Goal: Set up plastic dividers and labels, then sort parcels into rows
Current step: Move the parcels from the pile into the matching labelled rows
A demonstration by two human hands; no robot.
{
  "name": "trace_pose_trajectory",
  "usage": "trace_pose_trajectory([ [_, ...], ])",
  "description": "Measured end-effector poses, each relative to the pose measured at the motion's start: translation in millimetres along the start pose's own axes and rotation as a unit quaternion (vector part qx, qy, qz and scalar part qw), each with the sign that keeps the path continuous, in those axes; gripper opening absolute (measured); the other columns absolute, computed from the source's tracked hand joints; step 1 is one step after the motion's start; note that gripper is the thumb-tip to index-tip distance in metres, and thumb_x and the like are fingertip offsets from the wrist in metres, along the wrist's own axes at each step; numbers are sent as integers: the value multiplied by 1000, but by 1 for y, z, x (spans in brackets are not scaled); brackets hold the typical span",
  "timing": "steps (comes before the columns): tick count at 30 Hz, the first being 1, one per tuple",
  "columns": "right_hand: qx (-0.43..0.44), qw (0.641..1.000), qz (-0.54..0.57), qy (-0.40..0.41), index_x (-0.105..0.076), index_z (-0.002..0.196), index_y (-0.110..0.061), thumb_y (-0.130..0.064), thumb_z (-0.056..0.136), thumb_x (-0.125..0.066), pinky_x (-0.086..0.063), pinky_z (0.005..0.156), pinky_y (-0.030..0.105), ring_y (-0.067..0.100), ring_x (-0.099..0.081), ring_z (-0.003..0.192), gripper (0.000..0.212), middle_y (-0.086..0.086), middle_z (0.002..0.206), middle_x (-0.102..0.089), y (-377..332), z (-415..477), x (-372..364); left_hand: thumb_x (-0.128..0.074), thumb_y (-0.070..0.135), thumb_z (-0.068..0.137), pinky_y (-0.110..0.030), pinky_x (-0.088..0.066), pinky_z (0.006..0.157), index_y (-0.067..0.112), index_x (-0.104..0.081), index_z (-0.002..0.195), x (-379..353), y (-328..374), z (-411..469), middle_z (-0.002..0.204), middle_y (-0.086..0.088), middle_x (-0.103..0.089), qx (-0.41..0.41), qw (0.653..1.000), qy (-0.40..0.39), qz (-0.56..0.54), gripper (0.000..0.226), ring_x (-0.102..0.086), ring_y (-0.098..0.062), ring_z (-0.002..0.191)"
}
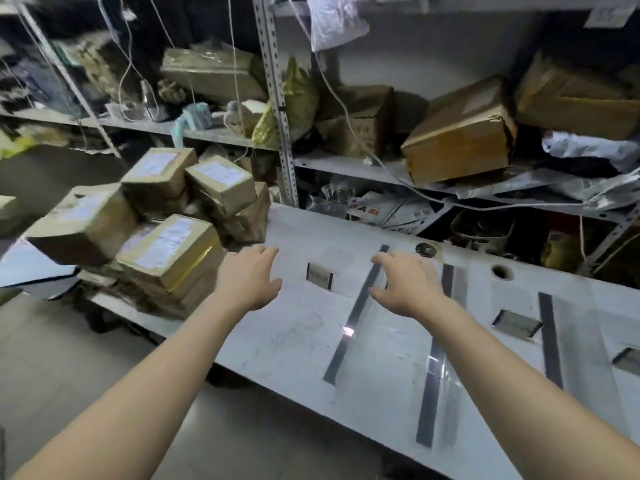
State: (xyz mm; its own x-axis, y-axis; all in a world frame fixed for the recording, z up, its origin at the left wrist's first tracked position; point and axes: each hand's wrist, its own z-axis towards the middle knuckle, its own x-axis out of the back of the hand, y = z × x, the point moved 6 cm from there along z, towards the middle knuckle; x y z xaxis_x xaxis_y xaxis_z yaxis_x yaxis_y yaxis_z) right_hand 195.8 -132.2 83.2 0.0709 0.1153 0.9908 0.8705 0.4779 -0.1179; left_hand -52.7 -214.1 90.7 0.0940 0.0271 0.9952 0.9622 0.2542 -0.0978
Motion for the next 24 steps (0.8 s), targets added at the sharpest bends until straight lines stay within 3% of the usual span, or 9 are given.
trace_pose_trajectory([
  [8, 28, 998, 58, 28, -47, 145, -33, -54, 91, -61, -47, 101, 42, 20, -50, 134, 59, -7, 147, -53, -168, 24, 7, -54, 51, 93, -42, -51, 89, 27, -45, 144, 3, -163, -33, 133, -1, -56, 39, 996, -12, -79, 56, -56, -29, 120],
  [13, 33, 987, 153, 23, -50, 143, -30, -50, 90, -65, -49, 101, 43, 19, -49, 134, 59, -7, 145, -54, -247, 52, -2, -55, 51, 93, -46, -51, 97, 28, -37, 155, -9, -253, -31, 151, 1, -50, 106, 975, -6, -193, 68, -51, -27, 132],
  [15, 26, 977, 211, 23, -52, 141, -30, -47, 88, -69, -49, 102, 44, 19, -52, 132, 59, -6, 143, -57, -271, 70, -10, -57, 47, 94, -46, -51, 99, 28, -37, 155, -16, -282, -24, 151, 3, -51, 123, 960, 1, -252, 67, -55, -25, 129],
  [18, 13, 955, 294, 24, -58, 136, -29, -46, 86, -72, -52, 99, 43, 16, -58, 124, 55, -6, 136, -63, -304, 100, -27, -59, 41, 97, -45, -51, 100, 25, -37, 156, -35, -321, -8, 154, 2, -48, 143, 953, -5, -268, 64, -59, -25, 125],
  [24, -44, 912, 407, 1, -61, 136, -25, -47, 84, -74, -56, 90, 39, 14, -65, 109, 58, -8, 122, -67, -351, 161, -80, -55, 44, 101, -41, -43, 109, 17, -33, 158, -78, -360, 35, 157, -3, -45, 176, 931, -55, -315, 68, -49, -25, 139],
])
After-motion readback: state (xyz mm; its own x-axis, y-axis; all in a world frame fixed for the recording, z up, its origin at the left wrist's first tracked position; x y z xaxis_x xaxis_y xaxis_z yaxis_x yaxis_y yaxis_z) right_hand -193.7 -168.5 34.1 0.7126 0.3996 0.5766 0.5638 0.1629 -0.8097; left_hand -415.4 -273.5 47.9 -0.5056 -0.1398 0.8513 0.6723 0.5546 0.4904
